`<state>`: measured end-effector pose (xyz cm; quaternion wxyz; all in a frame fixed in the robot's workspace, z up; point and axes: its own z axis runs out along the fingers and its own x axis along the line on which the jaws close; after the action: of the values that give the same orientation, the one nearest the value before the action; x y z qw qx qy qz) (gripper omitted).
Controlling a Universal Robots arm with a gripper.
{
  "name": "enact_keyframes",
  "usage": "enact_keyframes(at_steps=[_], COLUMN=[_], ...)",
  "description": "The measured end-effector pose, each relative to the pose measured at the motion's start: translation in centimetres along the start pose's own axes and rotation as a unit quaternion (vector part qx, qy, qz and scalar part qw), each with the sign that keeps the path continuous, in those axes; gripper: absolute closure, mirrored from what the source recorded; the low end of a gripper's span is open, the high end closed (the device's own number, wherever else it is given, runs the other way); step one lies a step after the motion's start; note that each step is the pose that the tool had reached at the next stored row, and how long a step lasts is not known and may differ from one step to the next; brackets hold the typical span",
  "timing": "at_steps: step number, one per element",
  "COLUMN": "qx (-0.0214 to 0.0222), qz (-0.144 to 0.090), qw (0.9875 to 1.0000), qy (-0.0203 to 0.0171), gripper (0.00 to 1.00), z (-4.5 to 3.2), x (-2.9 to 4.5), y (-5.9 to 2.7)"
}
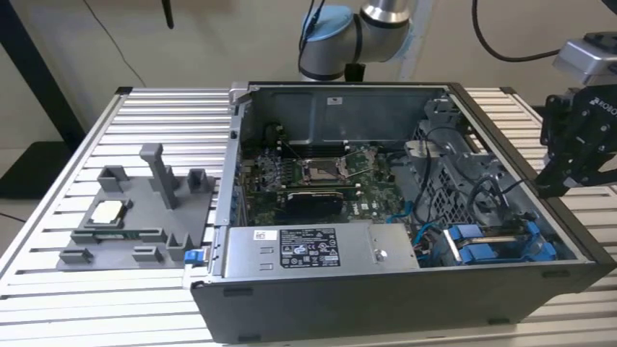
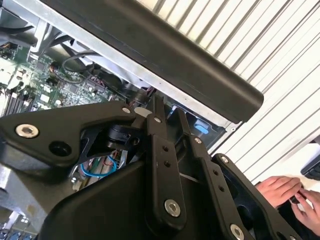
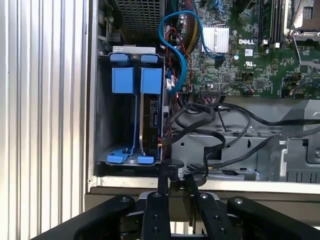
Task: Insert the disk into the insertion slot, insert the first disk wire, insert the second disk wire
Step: 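Insert the second disk wire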
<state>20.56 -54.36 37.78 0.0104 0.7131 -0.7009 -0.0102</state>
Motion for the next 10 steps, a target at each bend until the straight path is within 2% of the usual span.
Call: enact_keyframes(at_steps=[3, 4, 5, 6, 7, 10], qx=[-0.0006, -0.0008, -0.0010, -0.0011, -0.0013, -0.0016], qz=[0.001, 0.002, 0.002, 0.003, 0.004, 0.009], qw=[1.0000, 1.0000, 1.0000, 0.9999, 0.9998, 0.9993], qy=[-0.0009, -0.0028, -0.0063, -0.0106, -0.0168, -0.0370], gripper=[0.73, 0.73, 0.73, 0.73, 0.73, 0.73], z=[0.15, 0.19, 0.20, 0.21, 0.22, 0.22], x=[0.28, 0.29, 0.29, 0.29, 0.29, 0.29], y=[-0.08, -0.08, -0.09, -0.09, -0.10, -0.09])
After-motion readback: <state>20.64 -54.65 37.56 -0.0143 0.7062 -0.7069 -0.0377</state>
